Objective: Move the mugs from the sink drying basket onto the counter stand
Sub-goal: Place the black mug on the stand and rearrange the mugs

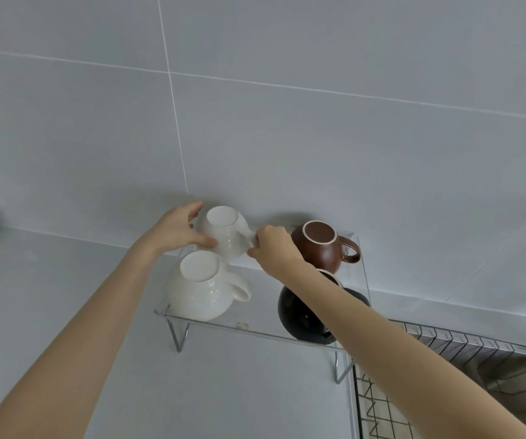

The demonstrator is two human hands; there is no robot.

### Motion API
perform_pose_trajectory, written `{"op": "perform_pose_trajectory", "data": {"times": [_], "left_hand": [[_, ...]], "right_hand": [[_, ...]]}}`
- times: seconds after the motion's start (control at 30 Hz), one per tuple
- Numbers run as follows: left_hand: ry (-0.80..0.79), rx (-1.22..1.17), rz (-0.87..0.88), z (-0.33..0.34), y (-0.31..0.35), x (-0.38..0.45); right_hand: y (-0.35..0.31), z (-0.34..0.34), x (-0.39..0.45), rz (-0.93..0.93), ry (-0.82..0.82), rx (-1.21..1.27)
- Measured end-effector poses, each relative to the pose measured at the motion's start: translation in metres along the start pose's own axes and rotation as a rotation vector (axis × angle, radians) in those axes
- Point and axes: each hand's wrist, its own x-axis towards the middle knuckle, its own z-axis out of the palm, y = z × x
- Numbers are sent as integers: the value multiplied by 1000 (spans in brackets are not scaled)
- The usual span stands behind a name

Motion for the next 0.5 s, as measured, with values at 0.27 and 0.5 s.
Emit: {"op": "perform_pose_trajectory", "data": {"times": [0.27,0.5], "left_hand": [[129,167,59,13,-4,6],[206,273,43,17,2,5]], "right_hand": [[15,-8,25,-32,-34,-27],[21,-9,39,-57,-9,1]]}}
